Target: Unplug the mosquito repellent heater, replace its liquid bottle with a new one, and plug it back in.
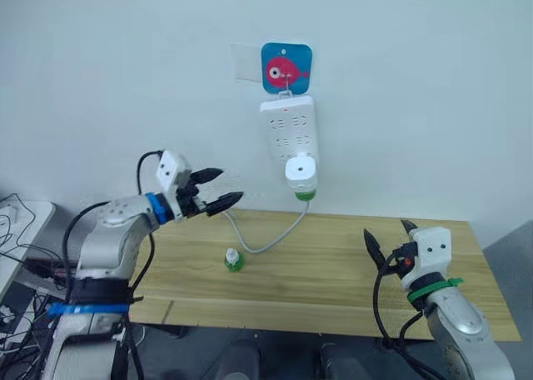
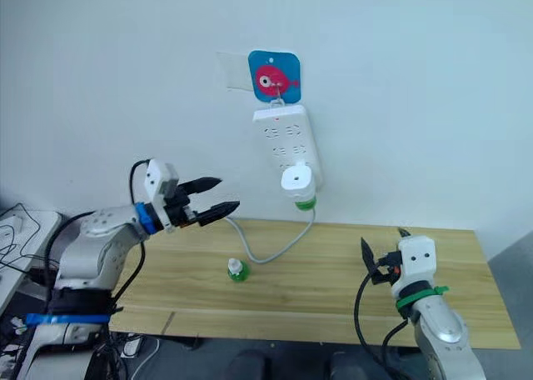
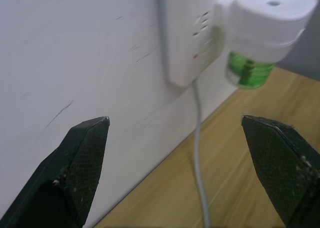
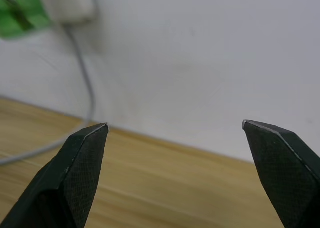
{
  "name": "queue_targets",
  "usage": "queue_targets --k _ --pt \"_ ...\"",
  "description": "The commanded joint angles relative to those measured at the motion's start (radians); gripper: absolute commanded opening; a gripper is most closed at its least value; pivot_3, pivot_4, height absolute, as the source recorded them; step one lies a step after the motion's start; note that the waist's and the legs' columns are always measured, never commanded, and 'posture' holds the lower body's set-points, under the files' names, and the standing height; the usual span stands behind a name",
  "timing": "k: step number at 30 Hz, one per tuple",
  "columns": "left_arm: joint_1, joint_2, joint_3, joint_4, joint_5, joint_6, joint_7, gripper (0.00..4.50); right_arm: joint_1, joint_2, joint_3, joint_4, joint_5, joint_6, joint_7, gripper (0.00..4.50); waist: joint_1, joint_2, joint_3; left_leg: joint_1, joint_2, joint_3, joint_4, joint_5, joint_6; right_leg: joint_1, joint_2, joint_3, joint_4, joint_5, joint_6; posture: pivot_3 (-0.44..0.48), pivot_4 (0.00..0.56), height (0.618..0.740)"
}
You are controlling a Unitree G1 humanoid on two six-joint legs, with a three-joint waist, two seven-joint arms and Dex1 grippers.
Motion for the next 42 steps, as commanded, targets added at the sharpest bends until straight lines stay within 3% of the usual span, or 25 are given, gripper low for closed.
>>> queue_targets --k 1,6,11,22,31,42 --pt "-0.084 -0.010 -0.022 0.053 0.001 -0.030 -0.065 4.48 -0.018 -0.024 0.047 -0.150 0.016 0.066 0.016 4.50 -0.005 0.000 0.003 0.000 0.000 -0.001 0.000 0.000 0.000 0.000 0.000 -0.001 0.000 0.000 0.000 0.264 0.182 0.740" --pt "-0.233 -0.072 -0.051 0.245 0.034 -0.105 -0.122 4.48 -0.095 -0.017 0.102 -0.220 0.011 0.163 -0.018 4.50 -0.016 -0.002 0.033 -0.001 0.000 -0.007 0.001 0.001 -0.001 0.002 0.000 -0.007 0.000 0.000 -0.001 0.235 0.218 0.740" --pt "-0.349 -0.124 -0.060 0.422 0.078 -0.202 -0.153 3.25 -0.153 0.003 0.134 -0.252 0.010 0.237 -0.043 4.50 -0.023 -0.001 0.057 -0.014 0.001 -0.015 0.014 0.002 -0.004 -0.001 -0.002 -0.018 0.001 0.000 -0.001 0.213 0.235 0.740" --pt "-0.486 -0.235 -0.055 0.642 0.131 -0.322 -0.179 3.25 -0.261 0.028 0.177 -0.248 -0.006 0.300 -0.074 4.50 -0.028 0.000 0.089 -0.021 -0.002 -0.033 0.016 0.004 -0.006 0.002 -0.005 -0.035 0.002 0.000 -0.002 0.186 0.264 0.740" --pt "-0.629 -0.308 -0.044 0.863 0.173 -0.445 -0.216 3.25 -0.269 0.033 0.171 -0.285 -0.006 0.347 -0.094 4.50 -0.025 0.003 0.112 -0.028 -0.007 -0.058 0.017 0.018 -0.031 0.006 -0.008 -0.053 0.001 0.002 0.002 0.166 0.276 0.740" --pt "-0.696 -0.344 -0.013 0.899 0.163 -0.402 -0.296 3.25 -0.295 0.041 0.174 -0.294 -0.009 0.375 -0.106 4.50 -0.047 0.002 0.123 -0.034 -0.008 -0.069 0.016 0.024 -0.041 0.005 -0.010 -0.064 0.002 0.005 0.000 0.162 0.277 0.740"
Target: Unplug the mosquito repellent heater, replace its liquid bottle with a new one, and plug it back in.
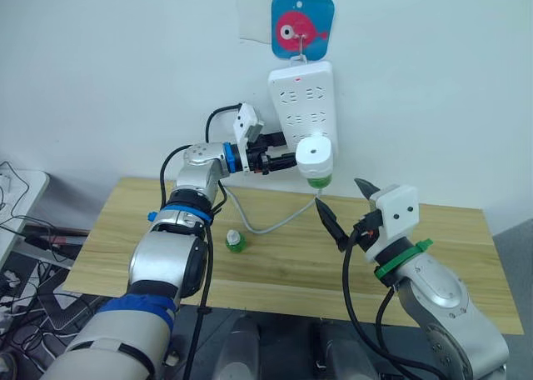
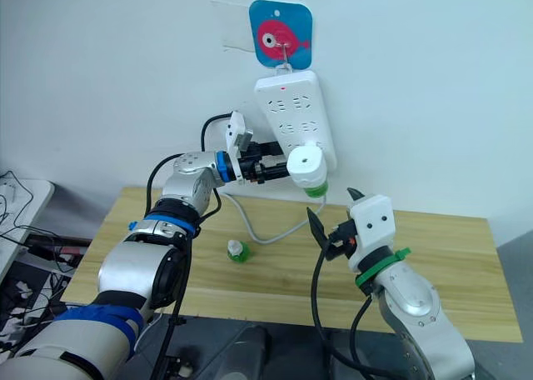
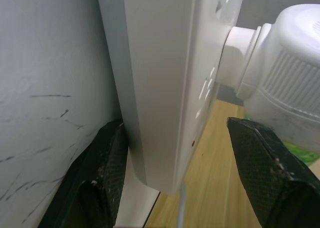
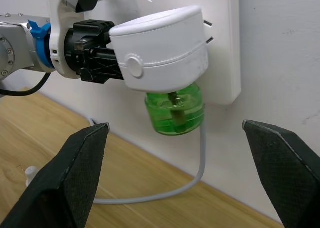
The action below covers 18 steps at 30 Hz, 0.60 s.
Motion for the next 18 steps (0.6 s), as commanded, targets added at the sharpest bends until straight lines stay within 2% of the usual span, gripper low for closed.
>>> queue_targets --k 1,7,14,18 --pt "-0.054 -0.006 0.019 -0.046 -0.022 0.038 -0.034 3.25 -0.009 0.006 -0.004 -0.054 -0.005 -0.001 -0.011 4.50 -0.003 0.000 0.002 0.000 0.000 -0.002 0.000 0.001 -0.001 0.000 0.000 -0.002 0.000 0.000 0.000 0.162 0.277 0.740" --pt "-0.027 0.008 0.024 -0.111 -0.028 0.089 -0.068 3.25 -0.012 0.009 -0.001 -0.074 -0.004 0.013 -0.020 4.50 -0.007 0.002 0.010 -0.002 -0.001 -0.013 -0.002 0.005 -0.009 0.001 -0.001 -0.013 0.001 0.000 0.001 0.163 0.277 0.740" --pt "0.016 0.035 0.022 -0.209 -0.035 0.164 -0.069 3.25 -0.035 0.034 0.021 -0.076 -0.007 0.028 -0.035 4.50 -0.018 0.002 0.014 -0.003 -0.001 -0.015 -0.003 0.009 -0.016 0.001 -0.001 -0.015 0.001 0.000 0.000 0.175 0.279 0.740" --pt "0.027 0.039 0.026 -0.252 -0.047 0.199 -0.059 2.36 -0.070 0.060 0.034 -0.069 -0.011 0.047 -0.053 4.50 -0.021 0.002 0.015 -0.003 -0.001 -0.016 -0.004 0.009 -0.016 0.001 -0.002 -0.016 0.001 -0.001 0.001 0.181 0.282 0.740"
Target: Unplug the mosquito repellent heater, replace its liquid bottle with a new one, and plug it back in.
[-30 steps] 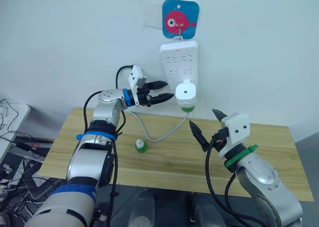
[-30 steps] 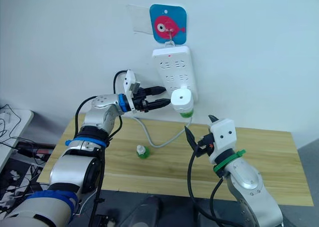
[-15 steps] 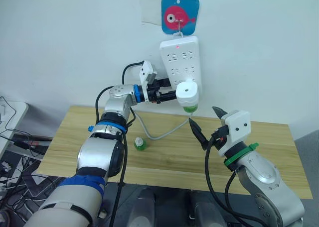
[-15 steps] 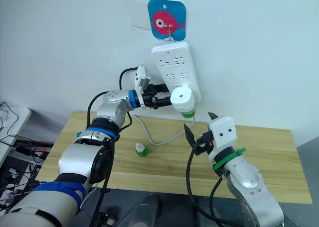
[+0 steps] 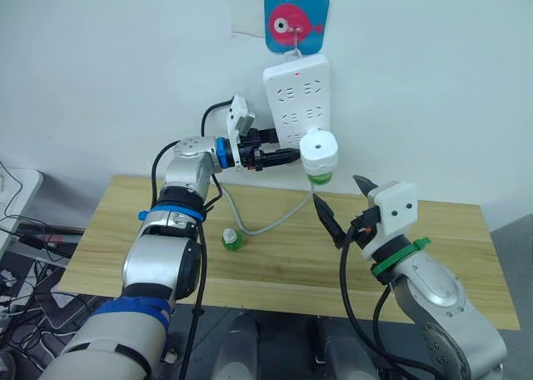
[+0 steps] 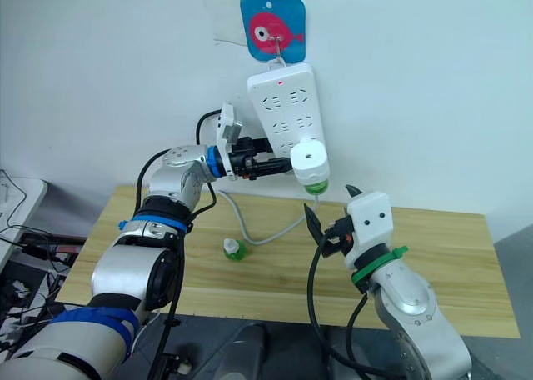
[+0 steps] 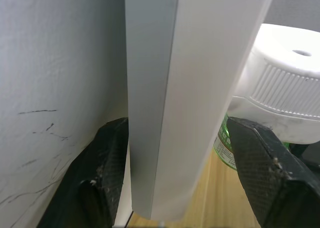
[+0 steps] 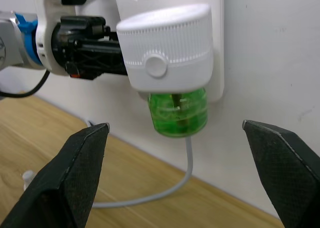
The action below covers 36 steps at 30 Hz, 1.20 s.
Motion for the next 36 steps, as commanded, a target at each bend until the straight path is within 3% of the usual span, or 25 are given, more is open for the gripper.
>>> queue_targets --k 1,4,20,32,36 --pt "-0.009 0.001 0.009 -0.078 -0.027 0.021 -0.001 2.06 -0.023 0.019 0.008 -0.047 -0.004 0.010 -0.019 4.50 -0.001 0.000 0.000 0.000 0.000 0.000 0.000 0.000 0.000 0.000 0.000 0.000 0.000 0.000 0.000 0.181 0.280 0.740" --pt "0.004 0.003 0.006 -0.100 -0.026 0.030 0.006 1.34 -0.058 0.040 0.019 -0.046 -0.014 0.042 -0.045 4.50 -0.004 0.000 0.000 0.000 -0.001 0.000 0.000 0.001 -0.002 0.000 -0.001 0.000 0.000 0.000 0.000 0.181 0.278 0.740" --pt "0.047 -0.024 -0.011 -0.179 -0.015 0.021 0.093 1.34 -0.359 0.125 0.110 0.016 -0.163 0.311 -0.184 4.50 -0.011 0.000 0.001 -0.006 -0.009 -0.003 0.000 0.005 -0.009 -0.006 -0.009 -0.003 0.006 0.000 -0.001 0.177 0.284 0.740" --pt "0.039 -0.021 -0.008 -0.154 -0.010 -0.001 0.099 1.34 -0.393 0.118 0.105 0.044 -0.211 0.354 -0.184 4.50 -0.012 0.000 0.002 -0.006 -0.009 -0.004 0.000 0.005 -0.009 -0.007 -0.010 -0.004 0.007 0.000 -0.001 0.179 0.290 0.740" --pt "0.039 -0.021 -0.008 -0.142 -0.007 -0.013 0.102 1.34 -0.392 0.115 0.114 0.039 -0.220 0.347 -0.180 3.61 -0.013 0.000 0.003 -0.006 -0.009 -0.004 -0.001 0.005 -0.009 -0.007 -0.010 -0.004 0.007 0.000 -0.001 0.177 0.294 0.740"
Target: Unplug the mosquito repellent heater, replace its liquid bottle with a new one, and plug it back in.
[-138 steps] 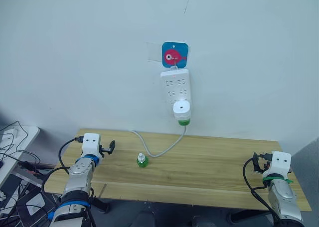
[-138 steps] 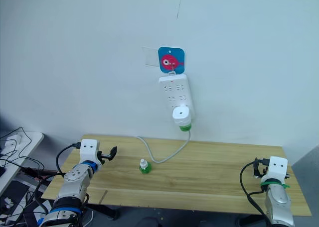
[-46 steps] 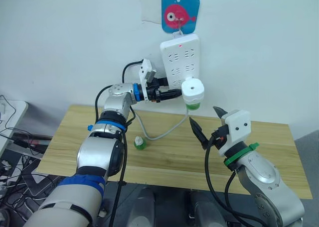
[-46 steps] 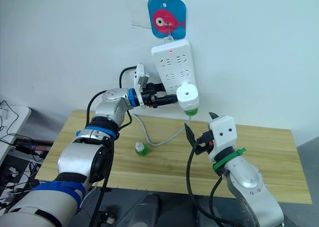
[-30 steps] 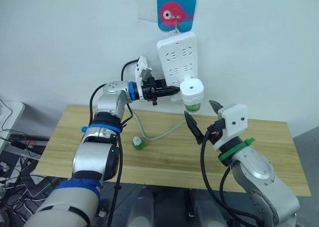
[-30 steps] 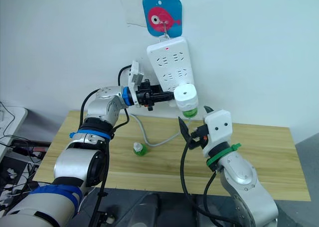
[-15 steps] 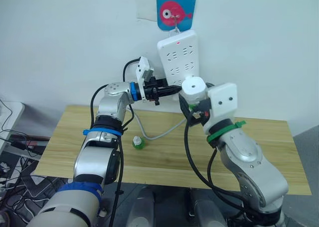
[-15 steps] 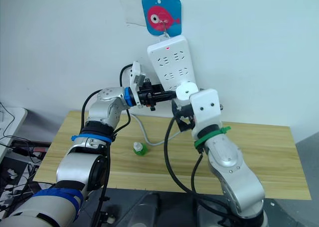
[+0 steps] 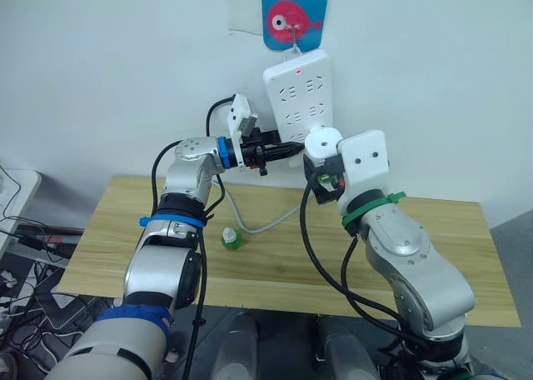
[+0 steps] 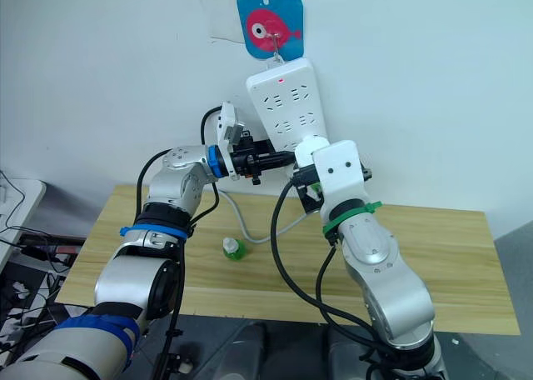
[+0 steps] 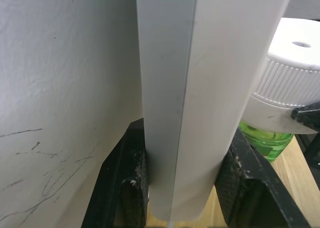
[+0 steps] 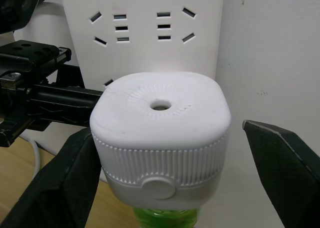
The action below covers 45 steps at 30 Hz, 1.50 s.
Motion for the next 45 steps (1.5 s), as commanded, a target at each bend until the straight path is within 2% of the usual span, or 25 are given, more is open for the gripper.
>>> queue_targets --k 1,2,3,8,16,20,24,26,28,30,34,39,42,45 --pt "-0.019 -0.004 0.002 -0.010 -0.005 -0.018 0.018 1.34 -0.002 0.000 0.011 -0.036 -0.024 -0.023 -0.005 3.24 -0.001 0.000 0.001 0.000 0.000 0.000 0.000 0.000 0.000 0.000 0.000 0.000 0.000 0.000 0.000 0.177 0.294 0.740" --pt "-0.017 -0.004 0.001 -0.008 -0.002 -0.021 0.021 1.34 -0.001 0.001 0.014 -0.038 -0.027 -0.024 -0.004 2.94 -0.001 0.000 0.001 0.000 0.000 0.000 0.000 0.000 0.000 0.000 0.000 0.000 0.000 0.000 0.000 0.177 0.294 0.740" --pt "-0.016 -0.003 0.000 -0.006 0.001 -0.024 0.025 1.34 0.000 0.002 0.016 -0.039 -0.030 -0.025 -0.003 2.92 -0.001 0.000 0.001 0.000 0.000 0.000 0.000 0.000 0.000 0.000 0.000 0.000 0.000 0.000 0.001 0.177 0.294 0.740" --pt "-0.011 -0.004 0.001 0.009 0.020 -0.025 0.083 1.34 0.008 -0.002 0.022 -0.066 -0.036 -0.019 0.003 2.92 -0.001 0.000 0.002 0.000 0.000 0.000 0.000 0.000 0.000 0.000 0.000 0.000 -0.001 0.000 0.001 0.173 0.296 0.740" --pt "-0.024 -0.008 0.014 0.043 0.023 -0.022 0.148 1.34 0.117 -0.013 -0.005 -0.193 -0.017 -0.003 0.028 2.92 -0.001 0.000 0.002 -0.001 -0.001 -0.001 0.000 0.000 0.000 0.001 -0.002 -0.001 -0.001 -0.002 0.004 0.163 0.292 0.740" --pt "-0.015 -0.013 0.011 0.022 0.013 -0.006 0.146 1.34 0.117 -0.006 -0.005 -0.208 -0.025 0.004 0.022 2.92 -0.006 0.000 0.002 0.000 -0.002 -0.001 0.000 0.005 0.000 0.001 -0.001 0.000 -0.001 0.000 0.008 0.163 0.286 0.740" --pt "0.019 0.002 -0.006 -0.020 0.027 -0.027 0.133 1.34 0.146 0.040 -0.080 -0.217 -0.014 -0.026 0.011 2.92 -0.008 0.000 0.002 0.000 -0.002 -0.001 0.000 0.005 0.000 0.001 -0.001 0.000 -0.001 0.000 0.008 0.161 0.282 0.740" --pt "0.067 0.035 -0.003 -0.076 0.016 -0.001 0.106 2.06 0.184 0.137 -0.208 -0.217 0.054 -0.063 0.011 2.92 -0.015 0.000 0.002 0.000 -0.002 -0.001 -0.001 0.005 0.000 0.001 -0.002 0.000 -0.002 0.000 0.008 0.158 0.280 0.740" --pt "0.126 0.068 -0.001 -0.153 -0.002 0.031 0.082 2.56 0.201 0.214 -0.318 -0.217 0.126 -0.061 0.017 2.92 -0.027 0.000 0.002 0.000 -0.001 -0.001 -0.003 0.005 0.000 0.000 -0.002 0.001 -0.003 0.000 0.008 0.153 0.276 0.740" --pt "0.169 0.089 0.002 -0.220 -0.022 0.063 0.080 3.24 0.204 0.243 -0.387 -0.217 0.180 -0.056 0.007 2.92 -0.034 0.001 0.002 0.000 -0.001 0.000 -0.008 0.007 -0.003 -0.001 -0.003 0.001 -0.004 0.003 0.003 0.152 0.275 0.740" --pt "0.353 0.146 0.026 -0.512 -0.081 0.168 0.121 4.46 0.228 0.402 -0.562 -0.217 0.413 -0.034 -0.090 2.92 -0.047 0.001 0.002 0.000 0.002 -0.001 -0.018 0.008 -0.005 -0.005 -0.003 -0.001 -0.005 0.002 -0.001 0.149 0.263 0.740" --pt "0.595 0.172 0.008 -0.936 -0.154 0.177 0.147 4.46 0.309 0.532 -0.663 -0.201 0.836 -0.094 -0.334 2.92 -0.054 0.001 0.002 0.000 0.002 0.000 -0.025 0.008 -0.005 -0.005 -0.011 -0.004 -0.007 -0.001 -0.005 0.167 0.256 0.740" --pt "0.679 0.135 -0.054 -1.082 -0.141 0.117 0.182 4.46 0.370 0.494 -0.629 -0.146 1.129 -0.217 -0.512 2.92 -0.052 0.001 0.002 0.000 0.002 0.001 -0.026 0.008 -0.004 -0.005 -0.016 -0.003 -0.007 -0.001 -0.004 0.175 0.254 0.740" --pt "0.696 0.060 -0.143 -1.104 -0.071 0.030 0.245 4.46 0.409 0.438 -0.545 -0.096 1.398 -0.397 -0.652 2.92 -0.044 0.001 0.002 0.003 -0.002 0.001 -0.026 0.009 -0.001 0.000 -0.018 -0.003 -0.008 -0.001 -0.003 0.173 0.256 0.740"
